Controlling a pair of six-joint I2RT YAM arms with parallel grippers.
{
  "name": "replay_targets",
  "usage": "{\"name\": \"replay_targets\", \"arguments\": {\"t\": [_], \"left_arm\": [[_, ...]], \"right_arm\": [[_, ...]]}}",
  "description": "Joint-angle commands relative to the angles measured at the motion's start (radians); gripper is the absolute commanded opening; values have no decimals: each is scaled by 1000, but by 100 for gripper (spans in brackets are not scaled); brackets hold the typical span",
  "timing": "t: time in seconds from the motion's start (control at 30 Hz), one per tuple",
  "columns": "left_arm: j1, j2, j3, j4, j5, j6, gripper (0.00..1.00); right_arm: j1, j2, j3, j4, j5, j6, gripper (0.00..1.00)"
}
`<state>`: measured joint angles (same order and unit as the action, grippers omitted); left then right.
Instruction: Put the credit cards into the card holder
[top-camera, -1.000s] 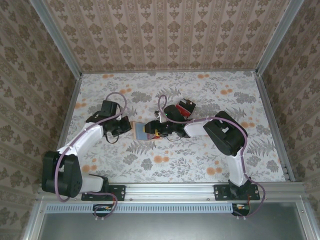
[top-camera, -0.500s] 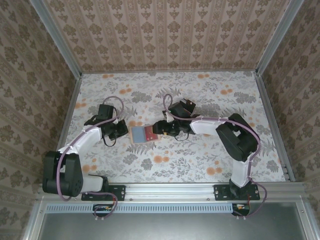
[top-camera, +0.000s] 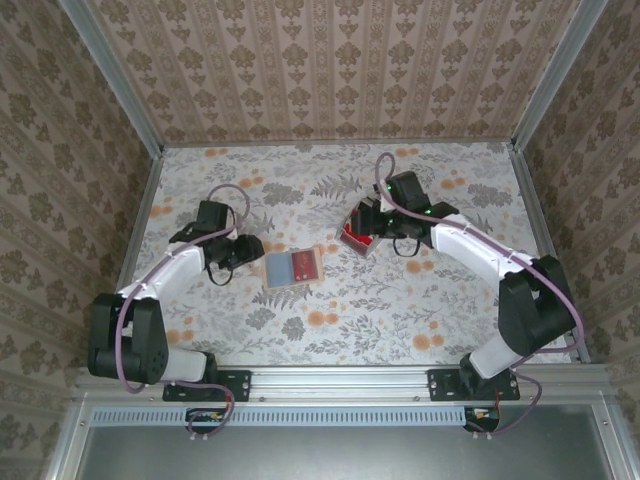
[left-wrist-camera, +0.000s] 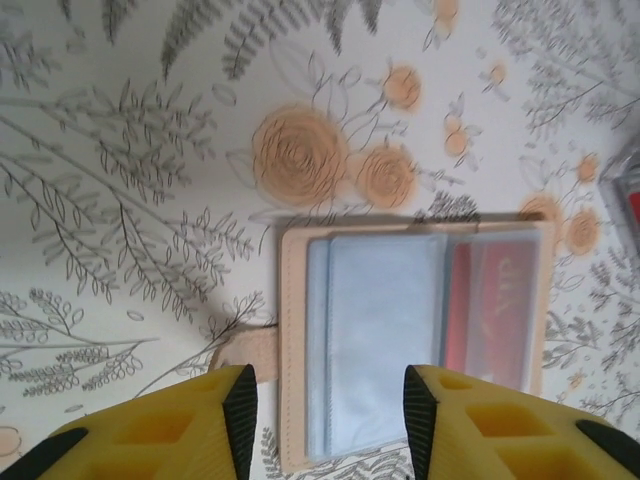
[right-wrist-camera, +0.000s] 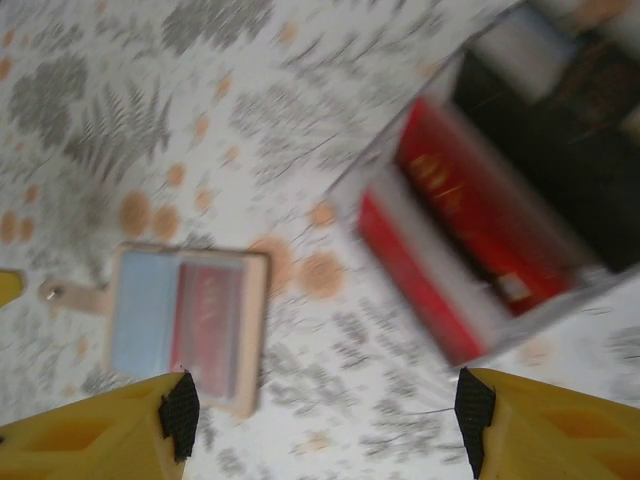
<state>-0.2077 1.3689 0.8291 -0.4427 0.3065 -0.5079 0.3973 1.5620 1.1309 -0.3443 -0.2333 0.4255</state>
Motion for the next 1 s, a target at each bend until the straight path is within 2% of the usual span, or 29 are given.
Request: {"name": "replay_targets", "arguments": {"t": [0.0, 0.13, 0.27, 0.43, 0.57, 0.73, 0.97], "left_arm": [[2, 4, 67, -39, -18, 28, 46], [-22, 7, 115, -32, -14, 16, 47], [-66, 33, 148, -6, 7, -1, 47], [-131, 75, 163, 46, 64, -15, 47], [-169, 98, 158, 84, 90, -20, 46], [-189, 114, 152, 107, 101, -24, 46], [-193, 132, 154, 102, 98, -17, 45]], "right_arm": [[-57, -7, 65, -121, 83, -104, 71], [-120, 52, 145, -177, 112, -164, 69], [-154, 129, 222, -220, 86, -215, 64], [-156, 203, 284, -233, 40, -235, 55], [-158, 243, 312, -239, 36, -245, 52], [-158, 264, 328, -239, 15, -249, 41], [-157, 285, 331, -240, -9, -249, 36]]}}
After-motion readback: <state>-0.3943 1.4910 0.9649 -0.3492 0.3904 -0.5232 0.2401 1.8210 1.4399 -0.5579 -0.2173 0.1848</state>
